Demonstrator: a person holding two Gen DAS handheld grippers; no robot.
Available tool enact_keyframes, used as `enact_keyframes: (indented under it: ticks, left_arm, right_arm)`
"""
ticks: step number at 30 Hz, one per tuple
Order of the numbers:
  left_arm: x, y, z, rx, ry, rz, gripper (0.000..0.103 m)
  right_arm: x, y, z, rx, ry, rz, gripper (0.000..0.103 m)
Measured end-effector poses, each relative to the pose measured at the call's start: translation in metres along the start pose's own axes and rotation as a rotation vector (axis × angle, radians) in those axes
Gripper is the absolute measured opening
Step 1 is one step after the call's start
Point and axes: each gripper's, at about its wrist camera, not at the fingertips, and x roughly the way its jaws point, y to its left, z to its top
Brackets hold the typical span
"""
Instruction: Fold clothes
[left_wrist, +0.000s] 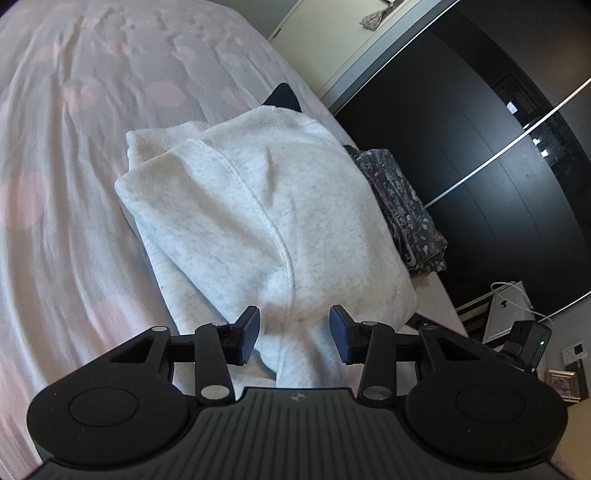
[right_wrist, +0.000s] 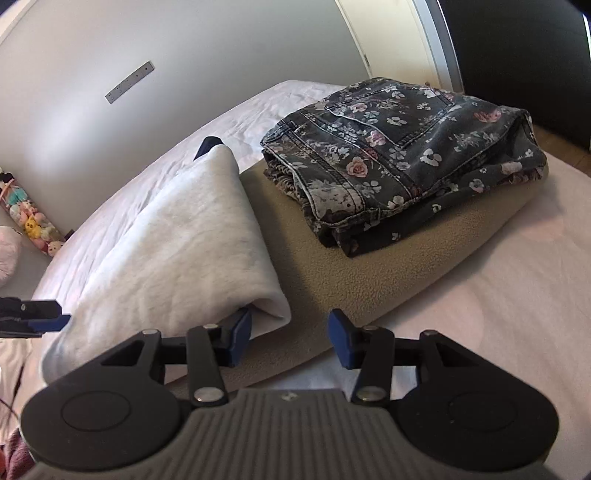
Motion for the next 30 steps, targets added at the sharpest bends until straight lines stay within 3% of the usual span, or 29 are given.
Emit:
enact_keyframes:
  ticks: [1, 3, 4, 7, 11, 20, 30]
  left_arm:
    - [0.004, 0.001, -0.001, 0.001, 0.009, 0.006, 0.038]
    - [0.010, 0.003, -0.002, -0.016, 0.023, 0.012, 0.035]
    - [0.013, 0.004, -0.002, -0.024, 0.029, 0.013, 0.034]
    - [0.016, -0.001, -0.003, 0.001, 0.031, 0.023, 0.025]
    - [0.024, -0.008, -0.004, 0.038, 0.058, 0.055, 0.020]
    - [0.039, -0.010, -0.011, 0.115, 0.113, 0.100, 0.018]
    - [-0.007, -0.018, -0.017, 0.213, 0.043, 0.164, 0.018]
  right_arm:
    - [0.003, 0.001, 0.000, 0.000, -0.014, 0.007, 0.049]
    - [0.007, 0.005, 0.001, -0.013, -0.042, 0.011, 0.036]
    - [0.007, 0.008, 0.003, -0.020, -0.052, 0.007, 0.016]
    - [0.000, 0.016, 0.011, -0.042, -0.085, -0.011, 0.011]
    - [-0.008, 0.019, 0.017, -0.052, -0.086, -0.024, 0.009]
    - [0.028, 0.001, -0.007, 0.015, -0.004, -0.105, 0.009]
    - [-0.014, 0.015, -0.015, -0.037, 0.039, -0.226, 0.013]
